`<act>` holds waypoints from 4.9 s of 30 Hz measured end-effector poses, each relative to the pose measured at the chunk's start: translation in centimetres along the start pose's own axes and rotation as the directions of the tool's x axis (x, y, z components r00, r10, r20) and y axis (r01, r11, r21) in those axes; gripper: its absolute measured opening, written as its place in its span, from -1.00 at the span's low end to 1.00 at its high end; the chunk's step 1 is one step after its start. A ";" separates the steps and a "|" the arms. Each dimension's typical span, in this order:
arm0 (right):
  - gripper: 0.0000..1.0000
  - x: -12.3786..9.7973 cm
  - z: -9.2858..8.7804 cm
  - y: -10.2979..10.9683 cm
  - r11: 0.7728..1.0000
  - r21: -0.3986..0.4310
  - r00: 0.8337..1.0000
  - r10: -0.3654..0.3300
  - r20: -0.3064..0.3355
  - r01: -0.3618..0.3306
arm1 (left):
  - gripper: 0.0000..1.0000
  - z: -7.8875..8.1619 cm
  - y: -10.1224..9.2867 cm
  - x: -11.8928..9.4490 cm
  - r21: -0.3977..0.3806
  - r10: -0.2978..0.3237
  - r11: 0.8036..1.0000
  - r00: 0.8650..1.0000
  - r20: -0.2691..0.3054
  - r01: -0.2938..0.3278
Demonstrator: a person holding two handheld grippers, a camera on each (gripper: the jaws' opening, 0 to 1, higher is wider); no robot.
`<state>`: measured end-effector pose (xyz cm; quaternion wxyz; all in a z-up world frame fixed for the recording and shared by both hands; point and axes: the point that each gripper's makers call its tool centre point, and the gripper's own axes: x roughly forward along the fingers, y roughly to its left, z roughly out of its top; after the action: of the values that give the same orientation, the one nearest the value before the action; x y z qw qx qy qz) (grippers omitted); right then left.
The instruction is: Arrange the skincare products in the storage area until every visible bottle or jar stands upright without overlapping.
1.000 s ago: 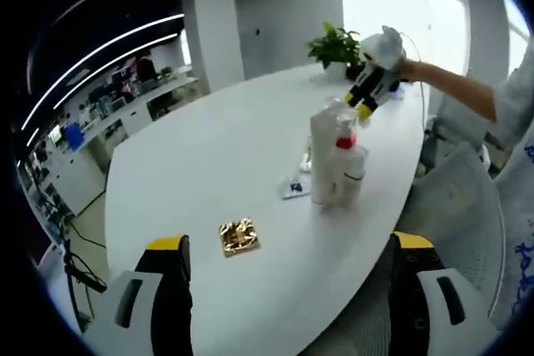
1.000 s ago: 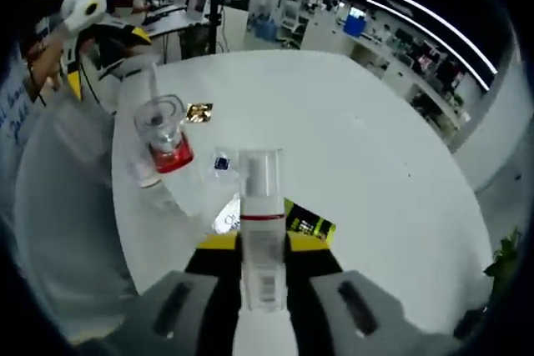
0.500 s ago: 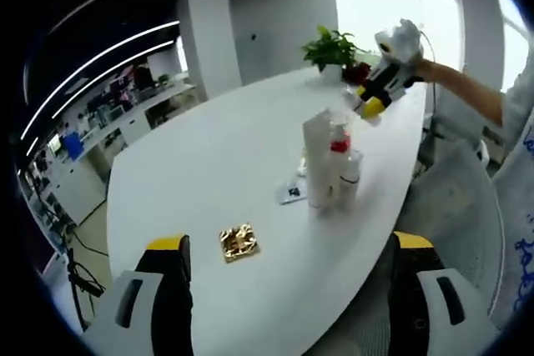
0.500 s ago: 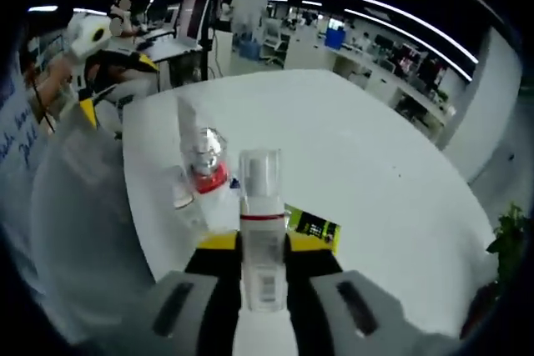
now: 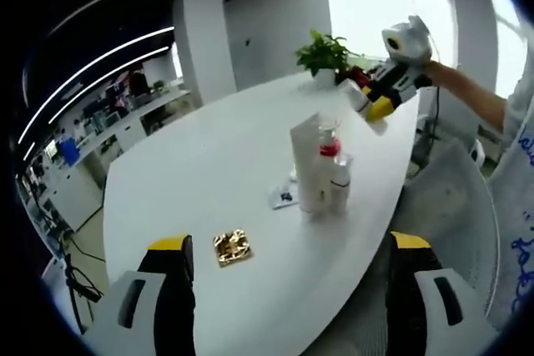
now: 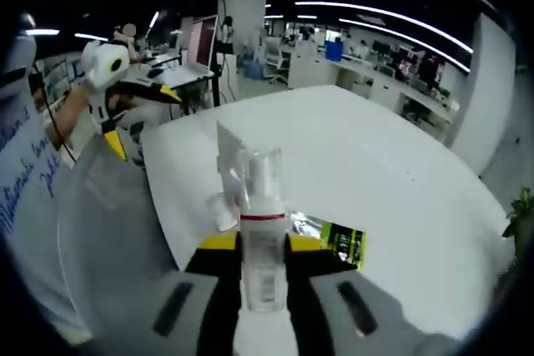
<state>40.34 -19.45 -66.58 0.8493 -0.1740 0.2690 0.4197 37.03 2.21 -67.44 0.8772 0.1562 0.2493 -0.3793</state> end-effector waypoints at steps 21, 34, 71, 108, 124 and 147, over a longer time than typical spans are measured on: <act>-0.62 3.4 2.5 6.8 0.988 -0.028 0.985 0.156 0.079 -0.154 | 0.64 1.2 -1.7 0.0 -0.009 -0.067 0.998 0.996 0.065 0.067; -0.62 5.9 2.6 10.1 0.968 -0.038 0.965 0.249 0.077 -0.247 | 0.20 2.4 -3.7 0.6 -0.042 -0.182 0.981 0.973 0.143 0.190; -0.62 8.6 3.6 13.5 0.934 -0.016 0.923 0.354 0.149 -0.356 | -0.57 4.9 -4.2 3.0 -0.319 -0.309 0.854 0.893 0.326 0.412; -0.60 10.7 -0.6 12.5 0.964 -0.060 0.966 0.260 -0.012 -0.260 | -0.61 2.2 -5.0 6.6 -0.155 -0.304 0.939 0.951 0.049 0.308; -0.59 10.1 -1.3 12.3 0.969 -0.049 0.971 0.240 -0.025 -0.241 | -0.61 0.7 -3.7 8.1 -0.087 -0.203 0.976 0.979 -0.017 0.201; -0.59 9.4 -1.9 11.8 0.977 -0.018 0.977 0.211 -0.024 -0.211 | -0.60 0.2 -3.0 9.1 -0.047 -0.135 0.990 0.990 -0.027 0.134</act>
<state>34.97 -7.73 -74.56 0.7950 -0.1580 0.2910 0.5083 40.24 -5.22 -72.59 0.8491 0.1251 0.2810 -0.4295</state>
